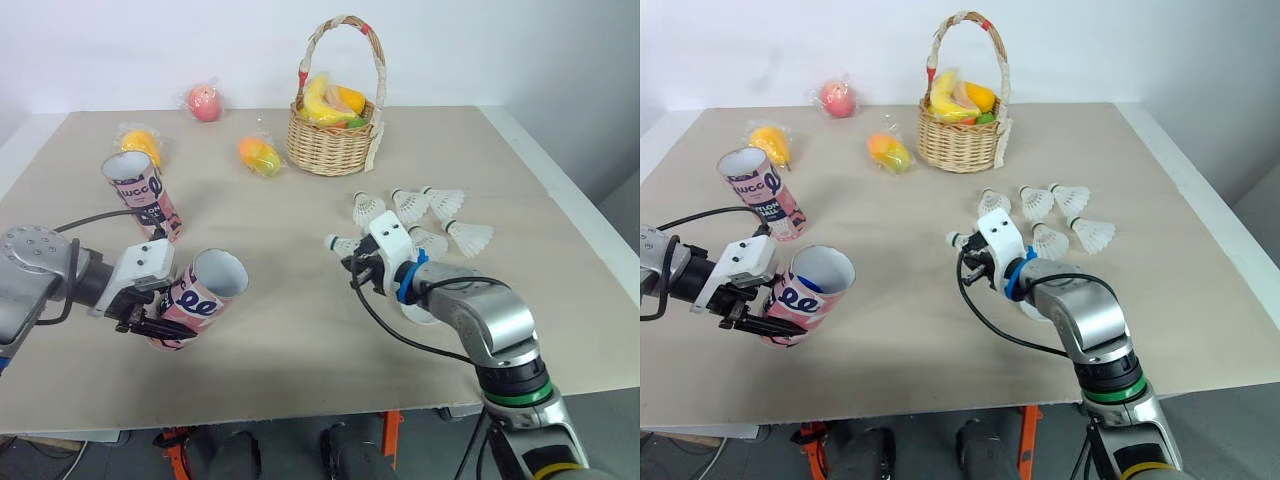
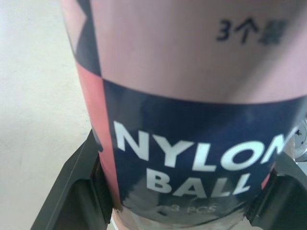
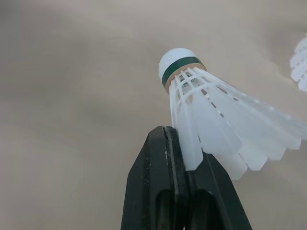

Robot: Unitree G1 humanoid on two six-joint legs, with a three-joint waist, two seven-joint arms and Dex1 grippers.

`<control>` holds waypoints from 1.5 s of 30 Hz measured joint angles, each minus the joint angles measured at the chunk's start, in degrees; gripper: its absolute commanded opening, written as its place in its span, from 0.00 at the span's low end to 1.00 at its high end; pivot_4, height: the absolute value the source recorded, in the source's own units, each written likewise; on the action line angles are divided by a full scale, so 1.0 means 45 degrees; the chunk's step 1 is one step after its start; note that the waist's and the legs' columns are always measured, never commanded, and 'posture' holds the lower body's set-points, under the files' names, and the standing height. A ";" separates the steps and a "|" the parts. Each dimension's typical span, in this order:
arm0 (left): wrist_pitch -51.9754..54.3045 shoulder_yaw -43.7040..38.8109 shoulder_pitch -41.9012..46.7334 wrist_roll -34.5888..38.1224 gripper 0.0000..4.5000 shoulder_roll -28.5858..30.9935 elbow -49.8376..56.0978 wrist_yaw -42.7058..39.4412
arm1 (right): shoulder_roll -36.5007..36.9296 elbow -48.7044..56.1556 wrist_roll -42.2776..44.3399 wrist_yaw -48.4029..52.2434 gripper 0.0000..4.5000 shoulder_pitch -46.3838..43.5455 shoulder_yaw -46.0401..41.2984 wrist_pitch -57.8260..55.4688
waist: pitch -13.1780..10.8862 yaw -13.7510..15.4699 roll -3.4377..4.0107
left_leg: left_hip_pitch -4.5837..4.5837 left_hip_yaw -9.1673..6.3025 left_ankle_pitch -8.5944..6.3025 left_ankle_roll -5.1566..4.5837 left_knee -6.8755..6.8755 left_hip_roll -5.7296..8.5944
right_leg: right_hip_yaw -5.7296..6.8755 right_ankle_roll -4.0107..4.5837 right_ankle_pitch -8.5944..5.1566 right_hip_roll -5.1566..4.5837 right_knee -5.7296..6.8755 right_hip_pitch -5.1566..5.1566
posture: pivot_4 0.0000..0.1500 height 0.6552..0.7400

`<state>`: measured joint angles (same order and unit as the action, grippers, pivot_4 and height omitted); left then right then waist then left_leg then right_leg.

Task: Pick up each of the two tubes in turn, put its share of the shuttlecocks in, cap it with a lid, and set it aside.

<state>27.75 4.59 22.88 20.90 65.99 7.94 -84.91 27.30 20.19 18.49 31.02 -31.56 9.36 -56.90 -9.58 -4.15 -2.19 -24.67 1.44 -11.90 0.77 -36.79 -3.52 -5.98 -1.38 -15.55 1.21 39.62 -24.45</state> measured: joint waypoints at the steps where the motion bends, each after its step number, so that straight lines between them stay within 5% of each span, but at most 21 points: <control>1: -0.0037 0.0000 -0.0039 0.0001 0.66 0.0000 -0.0003 0.0002 | 0.0601 0.0287 0.0205 0.0927 0.04 -0.0037 0.0055 0.0647 | -0.0002 0.0006 0.0003 | -0.0002 0.0000 0.0000 0.0000 -0.0002 0.0000 | 0.0001 -0.0004 -0.0002 -0.0001 -0.0001 -0.0002 | 1.00 1.00; 4: -0.0072 0.0000 -0.0174 0.0002 0.66 -0.0005 -0.0027 -0.0005 | 0.2232 0.1084 0.0883 0.3894 0.04 -0.0299 0.0061 0.2786 | 0.0000 0.0001 -0.0001 | 0.0007 -0.0006 -0.0004 -0.0007 0.0000 -0.0010 | 0.0008 -0.0008 -0.0008 0.0009 -0.0002 0.0008 | 1.00 1.00; 9: -0.0088 0.0049 0.0012 -0.0029 0.66 -0.0094 -0.0287 -0.0170 | 0.2375 -0.0292 0.0790 0.6496 0.04 -0.2671 0.1116 0.4728 | -0.0018 -0.0071 0.0013 | 0.0044 0.0014 -0.0003 -0.0008 -0.0057 -0.0035 | -0.0017 -0.0008 -0.0009 0.0048 0.0085 -0.0001 | 1.00 1.00; 19: -0.0109 0.0920 0.0925 -0.0283 0.66 -0.0629 -0.0993 -0.0678 | 0.0998 -0.3479 -0.1289 0.9025 0.04 -0.5838 0.3944 0.7228 | -0.0033 0.0023 0.0029 | 0.0009 -0.0005 0.0011 -0.0030 -0.0134 -0.0054 | 0.0005 0.0026 0.0006 0.0055 0.0115 0.0001 | 1.00 1.00; 37: -0.1797 0.1913 0.2642 -0.1604 0.66 -0.2503 -0.3370 -0.0995 | -0.0445 -0.5164 -0.2312 1.0369 0.04 -0.6935 0.3979 0.8635 | -0.0025 0.0398 0.0132 | 0.0066 0.0002 0.0075 -0.0086 -0.0159 -0.0045 | 0.0011 -0.0029 0.0050 0.0051 0.0130 0.0047 | 1.00 1.00; 41: -0.1971 0.1964 0.2836 -0.1827 0.66 -0.2659 -0.3653 -0.1030 | -0.0742 -0.5376 -0.2316 1.0623 0.30 -0.7091 0.3979 0.8390 | -0.0027 0.0396 0.0137 | 0.0077 0.0012 0.0111 -0.0130 -0.0159 -0.0045 | 0.0004 0.0010 0.0071 0.0051 0.0130 0.0053 | 1.00 1.00; 45: -0.1927 0.1930 0.2899 -0.1941 0.66 -0.2851 -0.3653 -0.1050 | -0.0925 -0.5437 -0.1775 1.1026 0.73 -0.7258 0.3855 0.7565 | -0.0029 0.0410 0.0139 | 0.0077 0.0013 0.0137 -0.0125 -0.0159 -0.0043 | 0.0005 0.0014 0.0086 0.0042 0.0130 0.0055 | 1.00 1.00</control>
<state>19.08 13.28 35.93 12.17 53.16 -8.50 -89.64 23.13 -4.28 10.50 80.63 -64.22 26.71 -22.85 -9.71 -2.31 -1.57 -24.32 1.50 -11.28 0.21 -37.50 -3.71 -5.95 -1.32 -15.16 1.40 40.20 -24.20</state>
